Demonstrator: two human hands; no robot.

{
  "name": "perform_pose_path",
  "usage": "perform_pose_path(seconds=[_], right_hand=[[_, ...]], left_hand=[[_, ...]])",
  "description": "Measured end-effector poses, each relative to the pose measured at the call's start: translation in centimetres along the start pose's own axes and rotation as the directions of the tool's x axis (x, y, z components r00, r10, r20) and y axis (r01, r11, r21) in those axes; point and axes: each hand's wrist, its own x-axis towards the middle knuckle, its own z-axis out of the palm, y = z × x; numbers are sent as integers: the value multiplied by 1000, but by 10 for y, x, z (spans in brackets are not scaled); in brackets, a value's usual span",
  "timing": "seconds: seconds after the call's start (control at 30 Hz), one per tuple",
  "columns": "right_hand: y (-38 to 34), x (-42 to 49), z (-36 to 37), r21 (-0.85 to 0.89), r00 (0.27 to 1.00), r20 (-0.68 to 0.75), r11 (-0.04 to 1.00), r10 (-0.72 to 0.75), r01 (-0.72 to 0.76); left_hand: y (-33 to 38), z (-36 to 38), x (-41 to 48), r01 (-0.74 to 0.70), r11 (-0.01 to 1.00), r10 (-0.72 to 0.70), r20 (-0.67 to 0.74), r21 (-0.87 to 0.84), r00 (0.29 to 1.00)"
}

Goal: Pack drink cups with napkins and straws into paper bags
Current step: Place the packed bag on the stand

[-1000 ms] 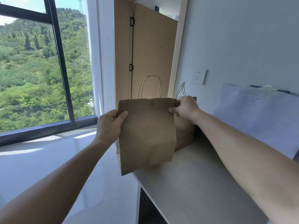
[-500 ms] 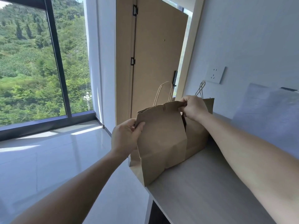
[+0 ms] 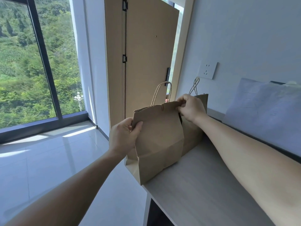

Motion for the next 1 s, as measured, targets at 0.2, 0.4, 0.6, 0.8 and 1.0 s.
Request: perform_pose_path(seconds=[0.2,0.4,0.6,0.8,1.0], right_hand=[[9,-16,-18,-9,996,-64,998,-69,68],[25,-58,-66,-127,996,89,992,19,-8],[60,-140,-163,-230,979,182,972,91,-47],[113,-248,-293,-284,979,61,944,193,-168],[170,-377,-414,-315,934,-88,880,346,-355]], left_hand=[[18,2,6,-208,974,220,-157,91,963],[69,18,-12,-417,795,441,52,441,896],[142,65,-78,-435,784,289,359,443,887],[259,114,-168,-508,812,337,481,287,809],[380,167,-267,-636,764,452,613,107,648]])
